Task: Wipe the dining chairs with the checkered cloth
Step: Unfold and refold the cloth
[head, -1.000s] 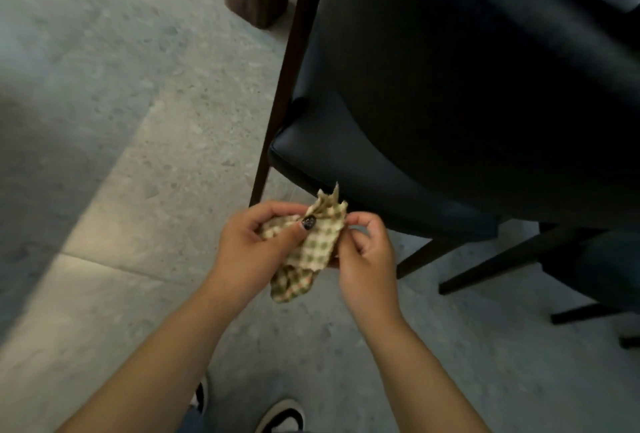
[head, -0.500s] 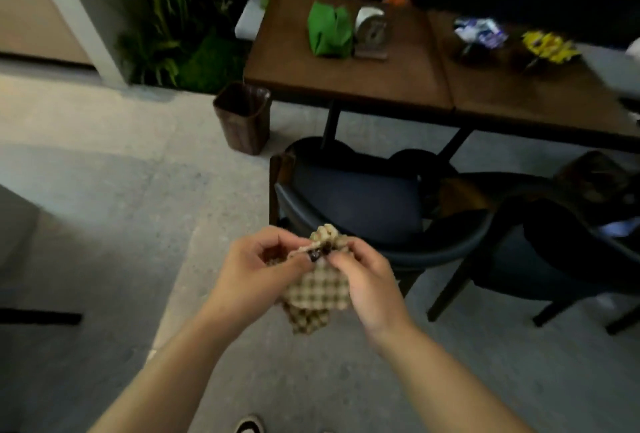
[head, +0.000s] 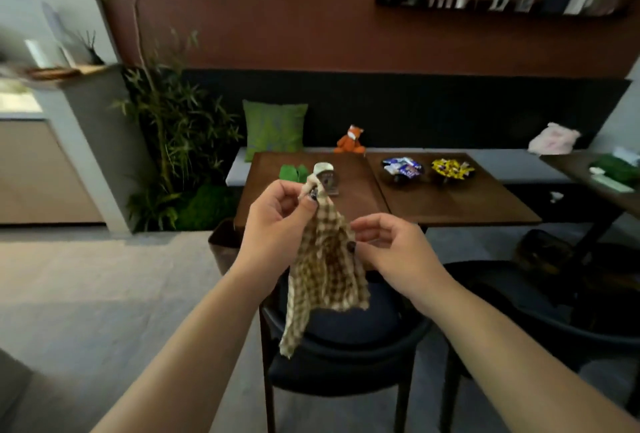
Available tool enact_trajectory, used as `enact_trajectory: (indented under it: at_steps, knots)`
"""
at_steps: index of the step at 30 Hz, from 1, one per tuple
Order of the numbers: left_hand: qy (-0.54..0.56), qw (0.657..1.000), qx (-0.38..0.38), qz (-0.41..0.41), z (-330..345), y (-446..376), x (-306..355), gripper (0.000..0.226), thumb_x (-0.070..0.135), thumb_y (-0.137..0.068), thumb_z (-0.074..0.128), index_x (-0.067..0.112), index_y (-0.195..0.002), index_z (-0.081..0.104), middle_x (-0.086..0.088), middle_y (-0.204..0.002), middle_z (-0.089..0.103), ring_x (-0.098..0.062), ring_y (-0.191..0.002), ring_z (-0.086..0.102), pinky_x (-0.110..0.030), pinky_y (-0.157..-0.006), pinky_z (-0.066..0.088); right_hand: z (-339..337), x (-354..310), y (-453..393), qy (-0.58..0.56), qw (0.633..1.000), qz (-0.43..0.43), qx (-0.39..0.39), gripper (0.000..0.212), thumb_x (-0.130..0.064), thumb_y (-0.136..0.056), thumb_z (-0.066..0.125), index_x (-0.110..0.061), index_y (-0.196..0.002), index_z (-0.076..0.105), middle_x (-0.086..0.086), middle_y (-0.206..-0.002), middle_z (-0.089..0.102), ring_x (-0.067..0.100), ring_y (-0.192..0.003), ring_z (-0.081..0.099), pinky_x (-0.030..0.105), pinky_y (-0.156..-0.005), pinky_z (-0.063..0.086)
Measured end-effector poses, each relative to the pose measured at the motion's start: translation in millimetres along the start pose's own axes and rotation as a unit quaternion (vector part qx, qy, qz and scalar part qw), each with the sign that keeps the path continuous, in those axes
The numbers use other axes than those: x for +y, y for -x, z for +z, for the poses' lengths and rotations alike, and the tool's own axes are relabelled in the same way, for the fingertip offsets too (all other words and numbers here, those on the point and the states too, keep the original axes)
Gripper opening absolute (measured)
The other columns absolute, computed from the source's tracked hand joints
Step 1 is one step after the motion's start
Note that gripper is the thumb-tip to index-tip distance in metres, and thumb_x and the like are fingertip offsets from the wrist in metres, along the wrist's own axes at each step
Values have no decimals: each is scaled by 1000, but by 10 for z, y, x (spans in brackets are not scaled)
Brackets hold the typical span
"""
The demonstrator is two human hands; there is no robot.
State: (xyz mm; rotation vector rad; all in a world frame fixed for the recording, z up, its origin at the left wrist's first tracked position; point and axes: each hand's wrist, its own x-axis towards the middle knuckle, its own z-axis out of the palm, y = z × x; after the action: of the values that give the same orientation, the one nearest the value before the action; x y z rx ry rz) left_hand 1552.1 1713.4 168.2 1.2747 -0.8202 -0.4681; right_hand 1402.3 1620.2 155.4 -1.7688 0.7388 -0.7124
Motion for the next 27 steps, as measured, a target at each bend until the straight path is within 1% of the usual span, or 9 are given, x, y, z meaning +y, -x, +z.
enact_trajectory:
  at_steps: [3,9,12,15,17,20,22,25,27]
  knots:
    - [-6,999,32,34,-29,-145,286,11,15,-94,61,22,-86,63,7,-68,70,-7,-63,66,-22,-55,54,-176,-197,-53,62,997,-22,45,20,-1,-81,68,-20,-86,66,0,-81,69,8,-70,66,19,-56,53]
    - [-42,996,51,67,-68,-356,647,2,16,-92,64,18,-91,64,1,-75,71,-8,-67,66,-23,-61,55,-428,-493,-56,268,946,-101,148,19,-4,-84,57,-22,-89,57,-6,-96,52,11,-89,55,10,-66,38]
    - [-55,993,40,96,30,-376,740,6,22,-88,70,19,-86,64,-1,-72,69,-11,-65,62,-30,-62,53,-307,-650,71,229,957,-155,92,26,-31,-84,63,-34,-107,53,-20,-108,45,-6,-101,47,9,-75,35]
    - [-52,991,24,120,173,-340,777,10,26,-87,71,21,-82,63,6,-67,67,-8,-64,63,-30,-61,54,-59,-690,159,224,963,-144,36,60,-60,-66,67,-42,-118,43,-28,-110,43,-12,-100,45,11,-74,38]
    - [-50,990,25,128,228,-319,781,12,29,-88,70,21,-82,62,7,-68,66,-9,-65,61,-31,-62,52,36,-609,130,237,962,-126,43,52,-46,-69,69,-38,-115,45,-22,-108,50,-4,-96,52,18,-73,45]
    - [-58,987,54,140,167,-347,777,15,36,-91,65,23,-86,60,8,-66,63,-8,-61,57,-29,-57,51,-43,-518,26,200,974,-75,79,17,-19,-84,56,-25,-100,59,-12,-90,62,7,-85,59,16,-65,46]
    - [-98,981,64,152,37,-418,743,16,40,-92,62,25,-89,57,10,-62,61,-3,-54,54,-22,-50,48,-203,-447,-49,198,978,-60,36,19,-12,-85,51,-23,-92,65,-9,-87,66,8,-85,61,17,-63,46]
    - [-242,967,0,82,-172,-482,601,18,44,-92,60,26,-93,59,4,-65,64,-5,-52,54,-19,-42,42,-400,-430,-80,237,971,-4,-40,23,-11,-87,53,-26,-96,67,-11,-95,66,4,-89,61,17,-69,47]
    - [-362,930,-49,45,-278,-504,490,21,41,-94,59,21,-93,64,3,-64,60,-11,-54,53,-23,-46,39,-525,-480,-141,324,946,15,-25,19,-13,-93,52,-17,-97,69,-6,-86,64,8,-74,61,14,-60,46]
